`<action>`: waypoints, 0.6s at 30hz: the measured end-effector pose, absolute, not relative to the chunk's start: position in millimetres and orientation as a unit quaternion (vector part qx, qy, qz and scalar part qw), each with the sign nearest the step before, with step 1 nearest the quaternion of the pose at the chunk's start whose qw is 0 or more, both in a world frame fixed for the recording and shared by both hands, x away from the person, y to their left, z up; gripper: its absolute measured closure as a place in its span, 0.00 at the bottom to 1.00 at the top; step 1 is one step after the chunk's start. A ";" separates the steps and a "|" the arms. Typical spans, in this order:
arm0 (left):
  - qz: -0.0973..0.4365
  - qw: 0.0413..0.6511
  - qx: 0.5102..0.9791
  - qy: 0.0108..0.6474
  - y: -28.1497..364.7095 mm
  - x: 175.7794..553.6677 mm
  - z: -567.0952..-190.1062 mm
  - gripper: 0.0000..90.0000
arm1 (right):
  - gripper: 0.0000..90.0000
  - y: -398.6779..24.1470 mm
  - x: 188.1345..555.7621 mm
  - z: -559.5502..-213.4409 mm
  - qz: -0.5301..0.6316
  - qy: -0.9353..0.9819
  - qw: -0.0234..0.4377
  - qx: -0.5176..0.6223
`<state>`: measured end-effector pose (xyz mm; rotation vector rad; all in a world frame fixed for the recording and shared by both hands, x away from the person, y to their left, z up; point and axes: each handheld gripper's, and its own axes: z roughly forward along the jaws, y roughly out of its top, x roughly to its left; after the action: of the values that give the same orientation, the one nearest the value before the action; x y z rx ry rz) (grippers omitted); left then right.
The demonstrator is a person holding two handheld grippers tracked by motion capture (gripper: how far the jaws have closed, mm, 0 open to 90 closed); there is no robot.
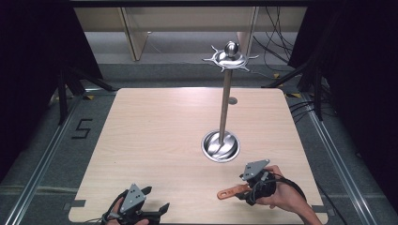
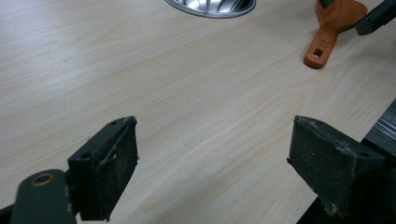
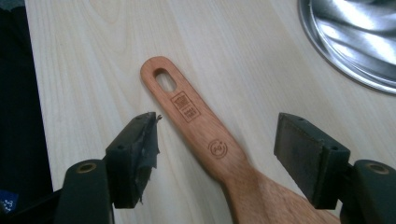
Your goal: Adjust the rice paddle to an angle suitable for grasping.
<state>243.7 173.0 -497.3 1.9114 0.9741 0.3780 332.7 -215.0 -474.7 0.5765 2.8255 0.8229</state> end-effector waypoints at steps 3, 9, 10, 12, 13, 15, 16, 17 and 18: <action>0.155 0.463 0.779 0.393 173.3 244.0 -497.3 0.17 | 0.36 -211.5 335.8 -476.2 0.274 0.944 0.063 0.171; 0.150 0.466 0.773 0.403 172.2 243.4 -497.8 0.17 | 0.41 -197.6 338.9 -481.8 0.246 0.959 0.039 0.136; 0.151 0.460 0.778 0.400 173.1 243.3 -497.8 0.17 | 0.41 -196.8 339.6 -481.9 0.240 0.960 0.037 0.137; 0.151 0.461 0.778 0.399 173.0 243.1 -497.6 0.17 | 0.44 -195.8 342.0 -483.6 0.237 0.962 0.034 0.133; 0.151 0.459 0.780 0.396 173.6 243.2 -497.2 0.17 | 0.44 -195.8 342.0 -483.6 0.237 0.962 0.034 0.133; 0.152 0.457 0.781 0.397 174.1 242.3 -496.3 0.17 | 0.45 -193.9 343.5 -485.5 0.223 0.964 0.027 0.140; 0.152 0.456 0.782 0.396 174.1 242.6 -496.5 0.17 | 0.46 -192.8 344.4 -486.9 0.220 0.965 0.024 0.139; 0.152 0.456 0.782 0.396 174.1 242.6 -496.5 0.17 | 0.46 -192.8 344.4 -486.9 0.220 0.965 0.024 0.139; 0.151 0.459 0.781 0.396 173.9 243.1 -496.9 0.17 | 0.45 -191.8 344.7 -487.8 0.210 0.967 0.012 0.146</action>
<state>243.1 173.9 -496.9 1.9234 0.9744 0.3719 344.7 -191.8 -487.8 0.4557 3.0136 0.6555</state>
